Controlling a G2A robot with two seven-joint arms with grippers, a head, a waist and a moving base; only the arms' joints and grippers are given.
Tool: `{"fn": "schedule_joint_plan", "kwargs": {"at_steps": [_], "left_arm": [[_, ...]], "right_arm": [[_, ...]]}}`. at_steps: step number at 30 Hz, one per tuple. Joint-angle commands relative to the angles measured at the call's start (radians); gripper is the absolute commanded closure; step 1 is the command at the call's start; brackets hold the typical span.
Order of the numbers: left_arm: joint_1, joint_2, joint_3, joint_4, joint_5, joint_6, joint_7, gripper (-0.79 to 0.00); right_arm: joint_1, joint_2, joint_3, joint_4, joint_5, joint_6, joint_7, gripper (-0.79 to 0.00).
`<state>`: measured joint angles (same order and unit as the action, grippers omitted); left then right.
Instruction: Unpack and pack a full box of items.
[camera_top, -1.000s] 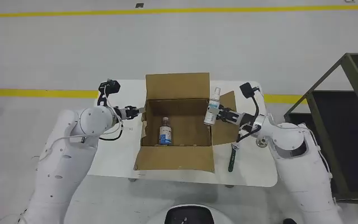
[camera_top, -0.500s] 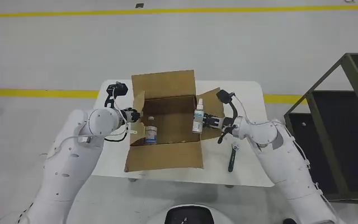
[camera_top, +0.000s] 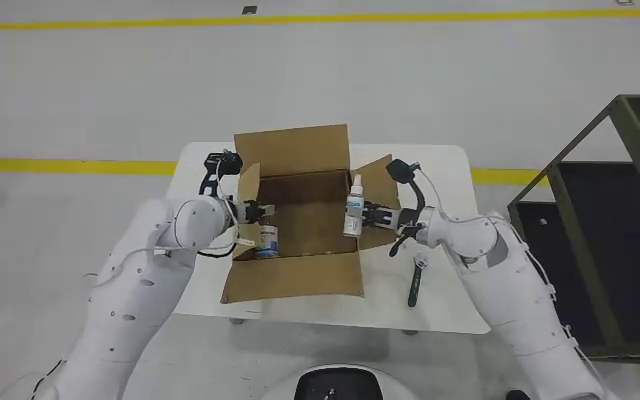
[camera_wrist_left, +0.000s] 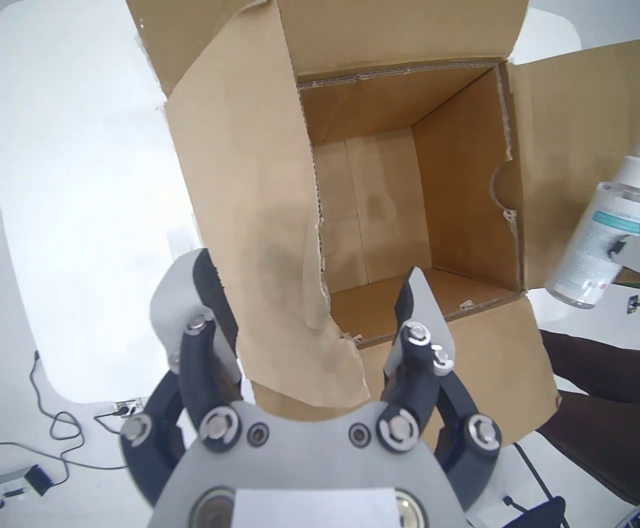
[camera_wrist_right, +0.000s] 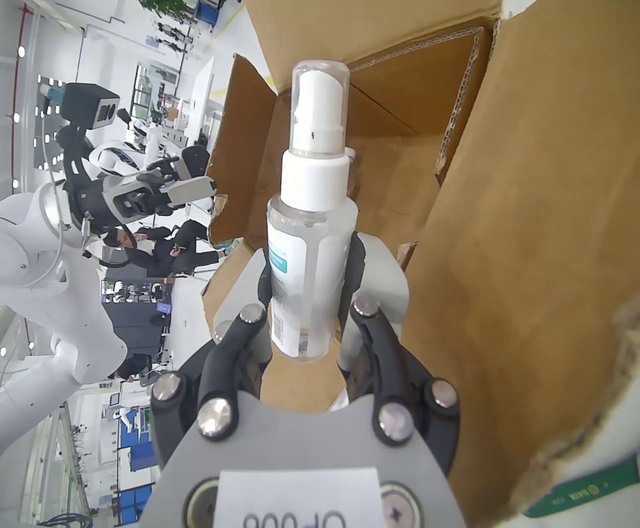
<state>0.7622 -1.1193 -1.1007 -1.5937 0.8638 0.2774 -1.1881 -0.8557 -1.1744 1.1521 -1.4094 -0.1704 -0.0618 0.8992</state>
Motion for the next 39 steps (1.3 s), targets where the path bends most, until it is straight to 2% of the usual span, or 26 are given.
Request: {"fn": "schedule_joint_plan", "kwargs": {"at_steps": [1, 2, 3, 4, 20, 25, 31, 36, 39], "left_arm": [[-0.003, -0.002, 0.028, 0.025, 0.065, -0.004, 0.008, -0.739], [-0.005, -0.003, 0.034, 0.033, 0.073, -0.002, 0.009, -0.566], [-0.008, -0.004, 0.039, 0.038, 0.084, -0.003, 0.012, -0.215], [-0.008, -0.005, 0.041, 0.044, 0.086, -0.002, 0.014, 0.0], [0.013, -0.011, 0.006, 0.074, 0.04, -0.028, 0.054, 0.0], [0.02, -0.012, -0.039, 0.048, -0.055, -0.02, 0.06, 0.0], [0.033, -0.013, -0.111, -0.002, -0.244, -0.004, 0.033, 0.0], [0.059, -0.012, -0.153, -0.002, -0.368, -0.005, 0.03, 0.0], [0.066, -0.007, -0.153, 0.002, -0.339, -0.017, 0.023, 0.0]], "right_arm": [[-0.003, 0.001, 0.001, -0.008, -0.002, -0.001, 0.002, 0.0], [-0.005, 0.002, 0.002, -0.011, -0.002, -0.002, 0.004, 0.0], [-0.006, 0.003, 0.002, -0.013, -0.002, -0.002, 0.004, 0.0], [-0.008, 0.003, 0.003, -0.016, -0.002, -0.002, 0.005, 0.0], [-0.027, 0.016, 0.029, -0.046, -0.009, 0.002, 0.014, 0.0], [-0.031, 0.021, 0.045, -0.061, -0.002, 0.007, 0.02, 0.0], [-0.038, 0.029, 0.069, -0.096, 0.004, 0.014, 0.035, 0.0], [-0.04, 0.033, 0.061, -0.099, -0.027, 0.025, 0.055, 0.0], [-0.03, 0.032, 0.045, -0.078, -0.033, 0.039, 0.059, 0.0]]}}
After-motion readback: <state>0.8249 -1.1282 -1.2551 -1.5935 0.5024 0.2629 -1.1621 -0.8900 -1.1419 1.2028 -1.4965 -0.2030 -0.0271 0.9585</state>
